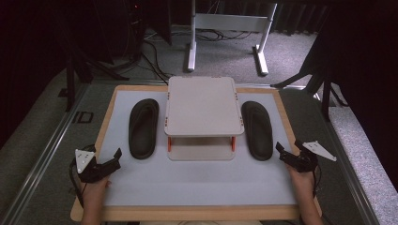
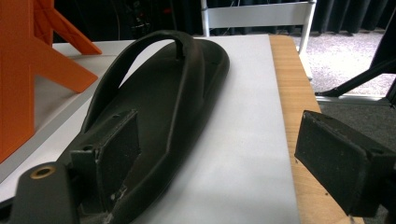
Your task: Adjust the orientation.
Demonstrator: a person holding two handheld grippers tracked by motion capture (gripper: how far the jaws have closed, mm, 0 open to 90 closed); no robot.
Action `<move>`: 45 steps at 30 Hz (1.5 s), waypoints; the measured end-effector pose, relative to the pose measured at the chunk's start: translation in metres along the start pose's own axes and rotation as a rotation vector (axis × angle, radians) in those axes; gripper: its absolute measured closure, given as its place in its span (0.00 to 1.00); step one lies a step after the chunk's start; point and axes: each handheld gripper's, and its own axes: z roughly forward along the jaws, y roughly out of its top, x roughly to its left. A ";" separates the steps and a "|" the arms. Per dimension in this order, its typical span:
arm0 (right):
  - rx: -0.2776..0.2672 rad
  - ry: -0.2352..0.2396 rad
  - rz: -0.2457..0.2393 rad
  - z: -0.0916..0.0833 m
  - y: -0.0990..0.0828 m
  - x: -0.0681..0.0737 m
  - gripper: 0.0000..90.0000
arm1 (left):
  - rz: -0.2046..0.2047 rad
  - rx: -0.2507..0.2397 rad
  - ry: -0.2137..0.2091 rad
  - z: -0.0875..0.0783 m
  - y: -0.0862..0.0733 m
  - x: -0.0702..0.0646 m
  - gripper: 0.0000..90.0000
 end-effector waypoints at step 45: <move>0.053 0.002 -0.009 0.004 0.000 0.002 0.15 | 0.145 0.730 -0.363 0.023 0.088 -0.006 0.06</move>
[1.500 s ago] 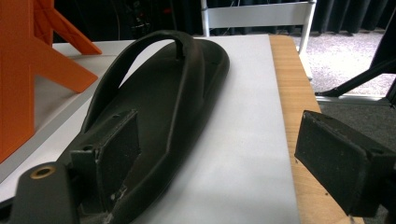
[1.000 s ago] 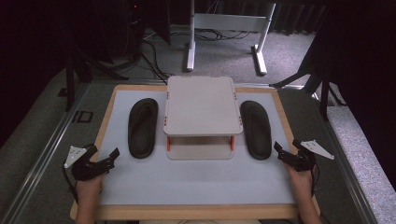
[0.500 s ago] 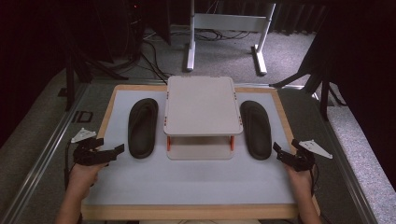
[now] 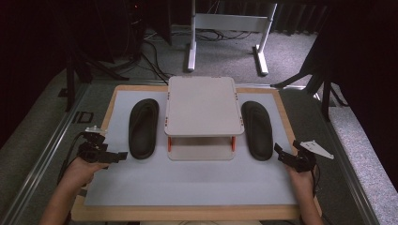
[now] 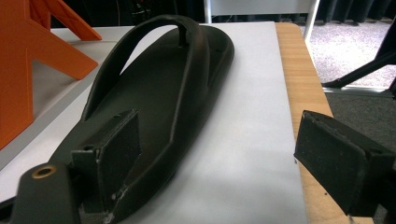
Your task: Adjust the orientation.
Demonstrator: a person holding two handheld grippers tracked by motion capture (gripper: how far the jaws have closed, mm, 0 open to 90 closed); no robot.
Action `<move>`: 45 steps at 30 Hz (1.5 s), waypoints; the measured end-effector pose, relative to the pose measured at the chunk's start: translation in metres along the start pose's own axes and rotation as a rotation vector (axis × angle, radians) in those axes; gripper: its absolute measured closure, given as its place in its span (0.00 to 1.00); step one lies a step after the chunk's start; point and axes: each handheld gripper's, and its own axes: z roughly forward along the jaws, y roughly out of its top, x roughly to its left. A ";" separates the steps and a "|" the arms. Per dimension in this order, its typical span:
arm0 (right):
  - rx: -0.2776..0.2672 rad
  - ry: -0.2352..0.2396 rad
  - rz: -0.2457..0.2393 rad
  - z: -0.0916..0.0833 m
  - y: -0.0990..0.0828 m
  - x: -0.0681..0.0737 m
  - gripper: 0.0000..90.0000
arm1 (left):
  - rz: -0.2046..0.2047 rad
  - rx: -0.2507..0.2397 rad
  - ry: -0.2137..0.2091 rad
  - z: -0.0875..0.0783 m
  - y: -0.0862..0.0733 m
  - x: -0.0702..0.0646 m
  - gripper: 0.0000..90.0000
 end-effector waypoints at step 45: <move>0.038 -0.003 -0.023 0.002 0.000 0.003 0.16 | 0.069 0.212 0.009 0.030 0.133 -0.003 0.08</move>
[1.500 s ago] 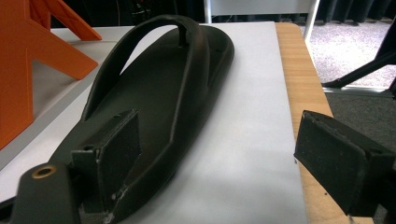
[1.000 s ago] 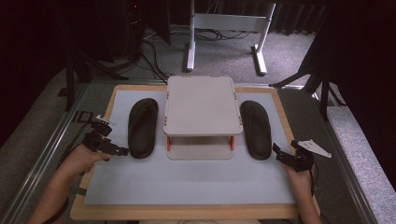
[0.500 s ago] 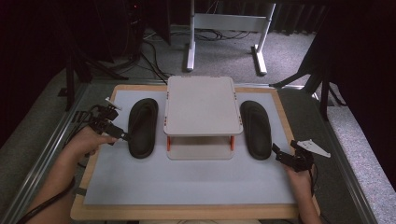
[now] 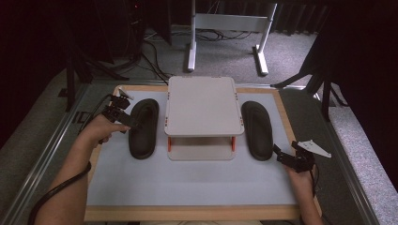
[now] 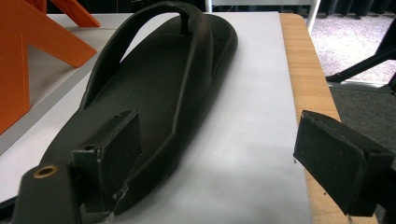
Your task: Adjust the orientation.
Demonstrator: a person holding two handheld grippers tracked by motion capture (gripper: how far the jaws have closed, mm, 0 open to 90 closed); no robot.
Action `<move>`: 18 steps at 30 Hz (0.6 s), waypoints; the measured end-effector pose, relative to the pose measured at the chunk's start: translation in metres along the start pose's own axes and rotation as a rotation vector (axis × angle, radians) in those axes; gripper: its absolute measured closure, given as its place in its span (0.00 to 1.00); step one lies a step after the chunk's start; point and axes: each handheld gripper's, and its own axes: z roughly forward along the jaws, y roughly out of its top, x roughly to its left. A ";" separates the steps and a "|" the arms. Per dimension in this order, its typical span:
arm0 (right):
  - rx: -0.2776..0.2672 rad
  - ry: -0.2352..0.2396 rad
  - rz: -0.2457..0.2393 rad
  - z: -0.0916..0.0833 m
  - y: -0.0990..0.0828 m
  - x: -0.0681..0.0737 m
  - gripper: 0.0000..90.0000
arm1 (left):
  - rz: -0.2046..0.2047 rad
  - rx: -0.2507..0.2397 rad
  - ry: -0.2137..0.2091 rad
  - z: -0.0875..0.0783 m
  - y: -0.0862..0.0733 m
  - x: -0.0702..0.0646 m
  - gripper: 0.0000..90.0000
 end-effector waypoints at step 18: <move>0.005 0.002 -0.009 0.001 0.000 0.001 0.16 | -0.084 0.025 0.041 0.023 0.029 0.029 0.47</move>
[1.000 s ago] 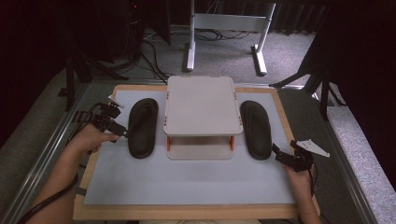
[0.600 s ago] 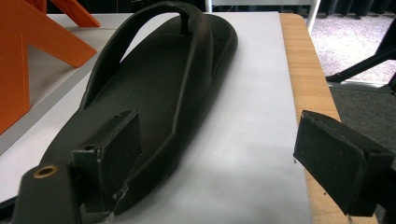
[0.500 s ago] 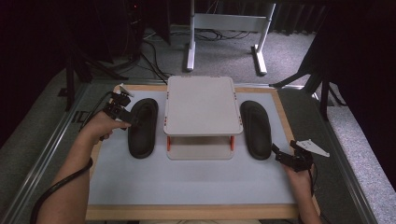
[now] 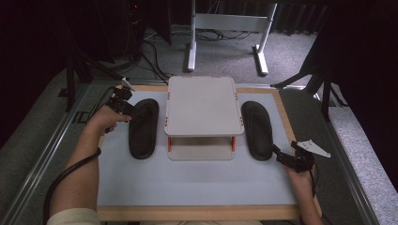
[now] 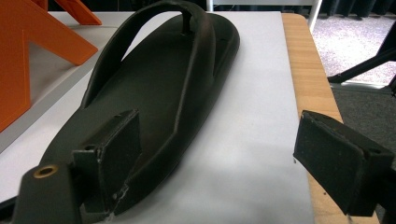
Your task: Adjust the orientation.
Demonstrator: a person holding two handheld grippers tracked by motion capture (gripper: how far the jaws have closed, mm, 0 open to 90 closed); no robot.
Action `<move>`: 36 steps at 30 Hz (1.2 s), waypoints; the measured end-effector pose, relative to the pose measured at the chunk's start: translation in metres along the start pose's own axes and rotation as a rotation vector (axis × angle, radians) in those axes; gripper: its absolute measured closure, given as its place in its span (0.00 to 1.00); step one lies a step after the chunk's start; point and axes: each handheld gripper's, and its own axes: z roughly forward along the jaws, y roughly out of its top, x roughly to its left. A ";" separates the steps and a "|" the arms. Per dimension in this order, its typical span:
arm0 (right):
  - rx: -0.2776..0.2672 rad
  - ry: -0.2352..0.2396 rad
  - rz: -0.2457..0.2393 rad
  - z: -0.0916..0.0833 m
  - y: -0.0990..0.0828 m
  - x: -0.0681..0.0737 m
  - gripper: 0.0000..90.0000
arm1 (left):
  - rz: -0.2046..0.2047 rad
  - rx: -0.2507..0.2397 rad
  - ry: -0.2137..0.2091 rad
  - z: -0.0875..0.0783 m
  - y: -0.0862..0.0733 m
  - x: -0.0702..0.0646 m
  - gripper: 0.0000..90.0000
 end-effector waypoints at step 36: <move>0.004 0.007 -0.010 0.001 0.000 0.001 0.17 | -0.081 0.024 0.027 0.036 0.008 0.010 0.78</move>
